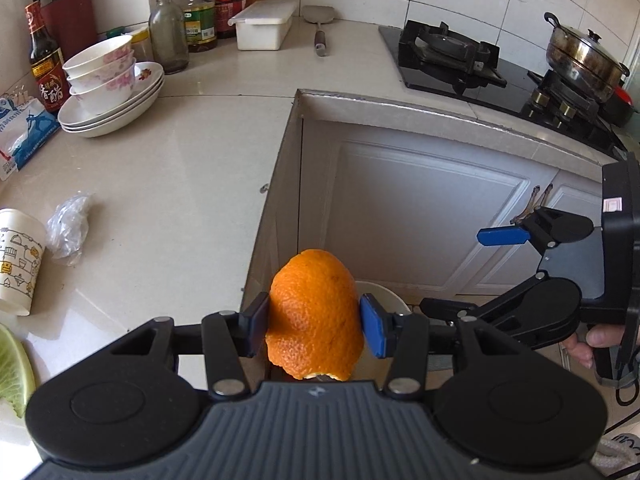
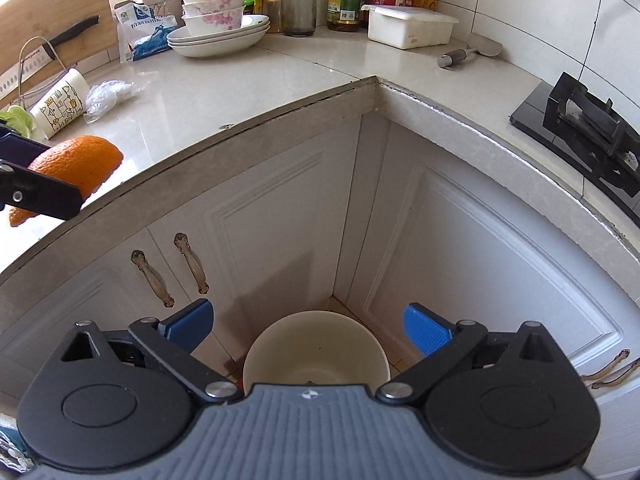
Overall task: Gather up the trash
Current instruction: 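Carry the orange in the left tool over the bucket and release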
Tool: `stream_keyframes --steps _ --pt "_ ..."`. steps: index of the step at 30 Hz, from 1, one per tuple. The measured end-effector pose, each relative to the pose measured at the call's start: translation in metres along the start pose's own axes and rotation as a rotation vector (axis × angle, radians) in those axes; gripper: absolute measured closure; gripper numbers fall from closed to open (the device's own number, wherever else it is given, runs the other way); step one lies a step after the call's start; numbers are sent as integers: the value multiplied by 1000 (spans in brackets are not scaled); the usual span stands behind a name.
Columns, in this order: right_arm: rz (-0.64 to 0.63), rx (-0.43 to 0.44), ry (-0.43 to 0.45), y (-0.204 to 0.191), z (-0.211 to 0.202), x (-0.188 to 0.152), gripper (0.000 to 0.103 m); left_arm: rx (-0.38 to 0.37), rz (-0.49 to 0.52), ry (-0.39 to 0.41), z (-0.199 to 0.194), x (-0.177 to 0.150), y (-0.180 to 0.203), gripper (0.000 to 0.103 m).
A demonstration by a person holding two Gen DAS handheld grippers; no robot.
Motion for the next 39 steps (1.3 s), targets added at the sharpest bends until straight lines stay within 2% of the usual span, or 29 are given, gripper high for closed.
stream_keyframes --steps 9,22,25,27,29,39 --pt "42 6 -1 9 -15 -16 0 -42 17 -27 36 3 30 56" --pt "99 -50 -12 37 -37 -46 0 -76 63 -96 125 4 77 55" --pt "124 -66 -9 45 -42 -50 0 -76 71 -94 138 8 83 49" --pt "138 -77 -10 51 -44 -53 0 -76 80 -84 142 12 86 32" --pt "150 -83 -14 54 -45 -56 0 -67 83 -70 145 16 87 22" --pt "161 -79 -13 54 -43 -56 0 -20 84 -24 135 25 80 13"
Point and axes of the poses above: each gripper's, at about its wrist camera, not at the fingertips, and z roughly the way its jaws point, y to its right, x to its top, the point moved 8 cm from there along z, roughly the way its jaws point, and after that the axes turned 3 degrees about -z, right-handed, at the moved point
